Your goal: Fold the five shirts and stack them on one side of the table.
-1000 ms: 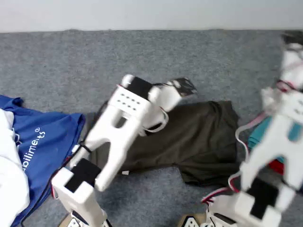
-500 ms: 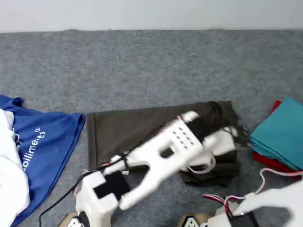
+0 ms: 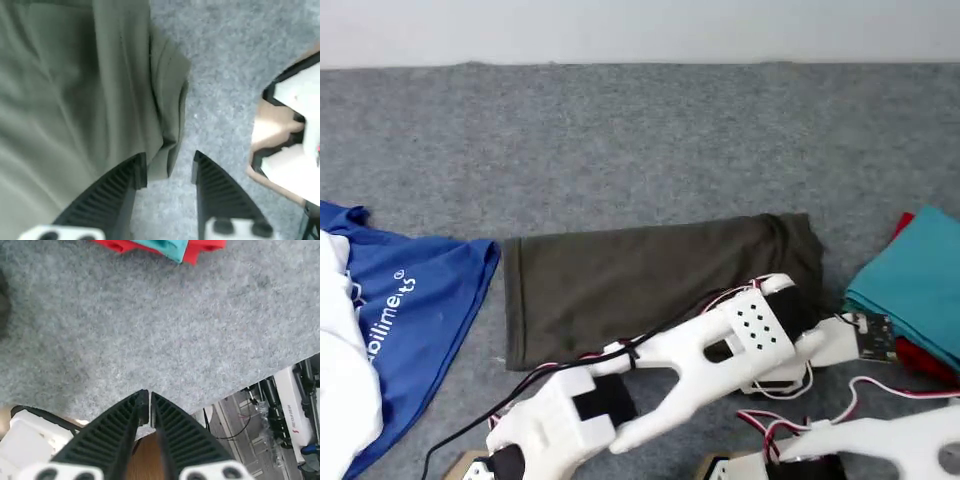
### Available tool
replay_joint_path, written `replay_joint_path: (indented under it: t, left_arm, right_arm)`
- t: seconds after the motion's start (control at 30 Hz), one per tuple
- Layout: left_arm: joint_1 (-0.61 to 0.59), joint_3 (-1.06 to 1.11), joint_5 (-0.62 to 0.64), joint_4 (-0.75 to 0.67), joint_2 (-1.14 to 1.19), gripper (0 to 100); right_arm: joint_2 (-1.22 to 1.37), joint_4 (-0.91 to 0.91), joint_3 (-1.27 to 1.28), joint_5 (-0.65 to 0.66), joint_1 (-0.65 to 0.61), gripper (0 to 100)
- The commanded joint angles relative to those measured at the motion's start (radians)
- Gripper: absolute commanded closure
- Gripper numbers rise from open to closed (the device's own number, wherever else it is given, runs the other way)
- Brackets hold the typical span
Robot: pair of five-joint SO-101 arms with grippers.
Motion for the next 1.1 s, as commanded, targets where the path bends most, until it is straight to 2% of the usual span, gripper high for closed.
replay_joint_path:
  t: [0.0, 0.13, 0.33, 0.6, 0.93, 1.07]
  left_arm:
    - [-0.006, -0.051, 0.009, -0.026, 0.044, 84]
    - [-0.028, -0.101, 0.009, -0.037, 0.120, 85]
    - [-0.031, -0.203, -0.003, -0.006, 0.158, 99]
    - [-0.038, -0.369, -0.041, 0.107, 0.157, 98]
    - [-0.051, -0.409, -0.061, 0.112, 0.167, 98]
    - [-0.051, -0.404, -0.060, 0.112, 0.172, 89]
  right_arm:
    - [-0.042, -0.010, -0.002, 0.009, 0.008, 98.9]
    - [-0.058, -0.004, -0.002, 0.011, 0.010, 98.9]
    - [-0.076, -0.004, -0.002, 0.009, 0.010, 98.9]
    - [-0.076, -0.004, -0.002, 0.008, 0.012, 98.9]
    - [-0.076, -0.010, -0.002, 0.011, 0.012, 98.9]
    - [-0.076, -0.013, -0.002, 0.011, 0.010, 98.9]
